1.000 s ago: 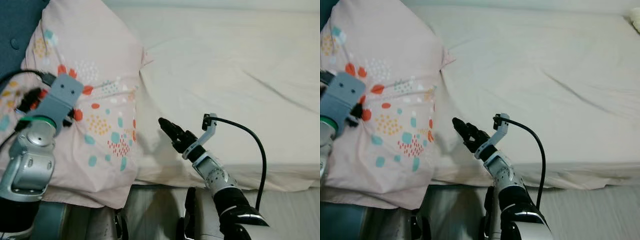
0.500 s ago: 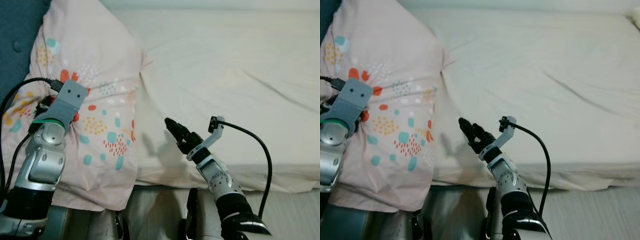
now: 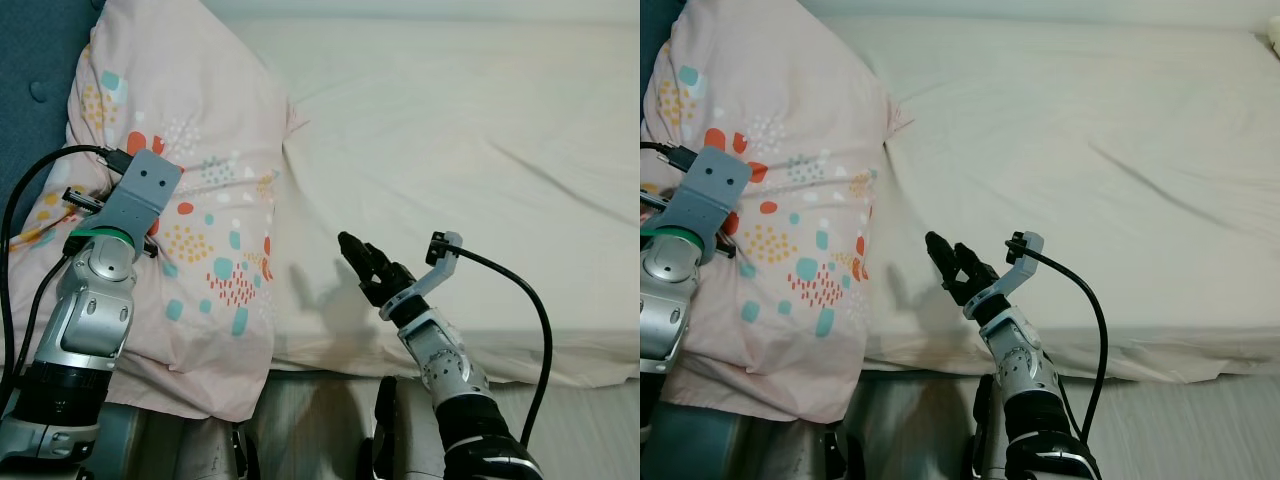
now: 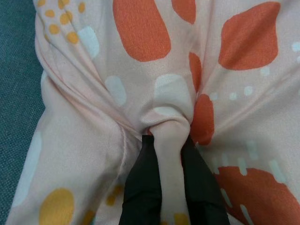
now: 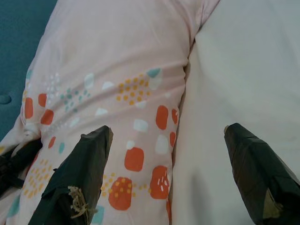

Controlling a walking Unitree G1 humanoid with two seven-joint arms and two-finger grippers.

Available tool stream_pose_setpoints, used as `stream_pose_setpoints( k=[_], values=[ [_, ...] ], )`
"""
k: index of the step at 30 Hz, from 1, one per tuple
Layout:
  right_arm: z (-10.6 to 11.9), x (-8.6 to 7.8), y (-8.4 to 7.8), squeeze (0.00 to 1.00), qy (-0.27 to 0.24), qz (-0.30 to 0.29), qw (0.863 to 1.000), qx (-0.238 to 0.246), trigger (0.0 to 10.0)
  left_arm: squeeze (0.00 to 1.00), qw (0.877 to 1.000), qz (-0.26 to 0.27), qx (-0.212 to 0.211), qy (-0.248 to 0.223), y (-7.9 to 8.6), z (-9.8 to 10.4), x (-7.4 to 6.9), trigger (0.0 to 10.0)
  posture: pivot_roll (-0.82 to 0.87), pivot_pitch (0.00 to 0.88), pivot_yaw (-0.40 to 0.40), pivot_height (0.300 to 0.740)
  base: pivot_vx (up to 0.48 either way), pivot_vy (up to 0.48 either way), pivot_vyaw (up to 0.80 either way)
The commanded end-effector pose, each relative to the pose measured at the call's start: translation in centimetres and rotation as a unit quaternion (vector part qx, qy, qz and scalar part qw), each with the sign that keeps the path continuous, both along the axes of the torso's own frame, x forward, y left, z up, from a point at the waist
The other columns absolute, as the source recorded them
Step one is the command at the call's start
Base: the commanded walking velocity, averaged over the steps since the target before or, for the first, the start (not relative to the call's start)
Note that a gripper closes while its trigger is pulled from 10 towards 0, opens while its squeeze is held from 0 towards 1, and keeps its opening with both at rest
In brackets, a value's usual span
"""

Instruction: Clean up the room

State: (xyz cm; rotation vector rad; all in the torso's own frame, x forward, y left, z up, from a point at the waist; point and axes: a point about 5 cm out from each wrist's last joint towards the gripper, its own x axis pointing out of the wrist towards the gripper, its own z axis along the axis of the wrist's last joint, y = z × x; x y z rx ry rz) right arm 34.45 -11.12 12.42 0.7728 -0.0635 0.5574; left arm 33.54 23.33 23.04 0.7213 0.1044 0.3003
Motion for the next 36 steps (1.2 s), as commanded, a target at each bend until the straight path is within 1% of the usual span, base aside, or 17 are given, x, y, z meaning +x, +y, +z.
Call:
stream_pose_setpoints(
  k=[1, 7, 8, 9, 10, 15, 17, 19, 20, 21, 24, 25, 27, 28, 33, 34, 36],
  values=[
    [-0.5, -0.4, -0.3, 0.00, 0.011, -0.012, 1.000, 0.002, 10.0, 0.00, 0.999, -0.004, -0.016, 0.027, 0.3, -0.8, 0.0, 0.0, 0.14, 0.236, 0.042, 0.575, 0.000, 0.000, 0.00],
    [-0.3, -0.3, -0.5, 0.00, 0.009, -0.018, 1.000, 0.001, 10.0, 0.00, 0.998, -0.035, -0.058, 0.003, -0.8, 0.7, 0.1, 0.0, 0.14, 0.236, 0.042, 0.575, 0.000, 0.000, 0.00],
    [-0.2, -0.3, -0.6, 0.00, 0.008, -0.019, 1.000, 0.001, 10.0, 0.00, 0.996, -0.046, -0.078, -0.006, -1.2, 1.3, 0.1, 0.9, 0.14, 0.236, 0.042, 0.575, 0.000, 0.000, 0.00],
    [-0.2, -0.3, -0.6, 0.00, 0.008, -0.019, 1.000, 0.001, 10.0, 0.00, 0.996, -0.046, -0.078, -0.006, -1.2, 1.3, 0.1, 0.9, 0.14, 0.236, 0.042, 0.575, 0.000, 0.000, 0.00],
    [-0.1, -0.3, -0.6, 0.00, 0.007, -0.021, 1.000, 0.000, 10.0, 0.00, 0.992, -0.080, -0.101, -0.016, -2.1, 2.1, 0.0, 10.0, 0.13, 0.237, 0.039, 0.575, 0.000, 0.000, 0.00],
    [0.1, -0.3, -0.7, 0.00, 0.004, -0.023, 1.000, -0.001, 10.0, 0.00, 0.981, -0.132, -0.137, -0.033, -3.6, 3.8, -0.4, 10.0, 0.13, 0.237, 0.039, 0.575, 0.000, 0.000, 0.00],
    [0.2, -0.4, -0.8, 0.00, 0.001, -0.026, 1.000, -0.005, 10.0, 0.00, 0.949, -0.212, -0.224, -0.064, -5.6, 6.4, -1.1, 10.0, 0.13, 0.237, 0.039, 0.575, 0.000, 0.000, 0.00],
    [0.2, -0.4, -0.8, 0.00, 0.001, -0.026, 1.000, -0.005, 10.0, 0.00, 0.949, -0.212, -0.224, -0.064, -5.6, 6.4, -1.1, 10.0, 0.13, 0.237, 0.039, 0.575, 0.000, 0.000, 0.00],
    [0.3, -0.4, -0.9, 0.00, 0.000, -0.028, 1.000, -0.006, 10.0, 0.00, 0.931, -0.247, -0.258, -0.079, -6.4, 7.6, -1.5, 10.0, 0.13, 0.235, 0.033, 0.575, 0.000, 0.000, 0.00],
    [0.3, -0.4, -0.9, 0.00, 0.000, -0.028, 1.000, -0.006, 10.0, 0.00, 0.931, -0.247, -0.258, -0.079, -6.4, 7.6, -1.5, 10.0, 0.13, 0.235, 0.033, 0.575, 0.000, 0.000, 0.00],
    [0.2, -0.5, -1.2, 0.00, 0.002, -0.031, 0.999, -0.010, 10.0, 0.00, 0.882, -0.336, -0.307, -0.122, -8.5, 11.8, -2.4, 10.0, 0.12, 0.232, 0.026, 0.575, 0.000, 0.000, 0.00],
    [0.2, -0.5, -1.2, 0.00, 0.002, -0.031, 0.999, -0.010, 10.0, 0.00, 0.882, -0.336, -0.307, -0.122, -8.5, 11.8, -2.4, 10.0, 0.12, 0.232, 0.026, 0.575, 0.000, 0.000, 0.00],
    [0.2, -0.4, -1.4, 0.00, 0.003, -0.034, 0.999, -0.012, 10.0, 0.00, 0.865, -0.377, -0.302, -0.134, -9.6, 13.6, -2.9, 10.0, 0.12, 0.226, 0.018, 0.575, 0.000, 0.000, 0.00],
    [0.2, -0.4, -1.4, 0.00, 0.003, -0.034, 0.999, -0.012, 10.0, 0.00, 0.865, -0.377, -0.302, -0.134, -9.6, 13.6, -2.9, 10.0, 0.12, 0.226, 0.018, 0.575, 0.000, 0.000, 0.00],
    [0.2, -0.3, -1.6, 0.00, 0.006, -0.038, 0.999, -0.016, 10.0, 0.00, 0.816, -0.408, -0.371, -0.174, -12.1, 18.0, -2.6, 10.0, 0.12, 0.223, 0.013, 0.575, 0.000, 0.000, 0.00],
    [0.2, -0.3, -1.6, 0.00, 0.006, -0.038, 0.999, -0.016, 10.0, 0.00, 0.816, -0.408, -0.371, -0.174, -12.1, 18.0, -2.6, 10.0, 0.12, 0.223, 0.013, 0.575, 0.000, 0.000, 0.00],
    [0.2, -0.3, -1.5, 0.00, 0.007, -0.037, 0.999, -0.017, 10.0, 0.00, 0.786, -0.416, -0.418, -0.187, -12.9, 19.6, -2.3, 10.0, 0.12, 0.217, 0.010, 0.575, 0.000, 0.000, 0.00]
  ],
)
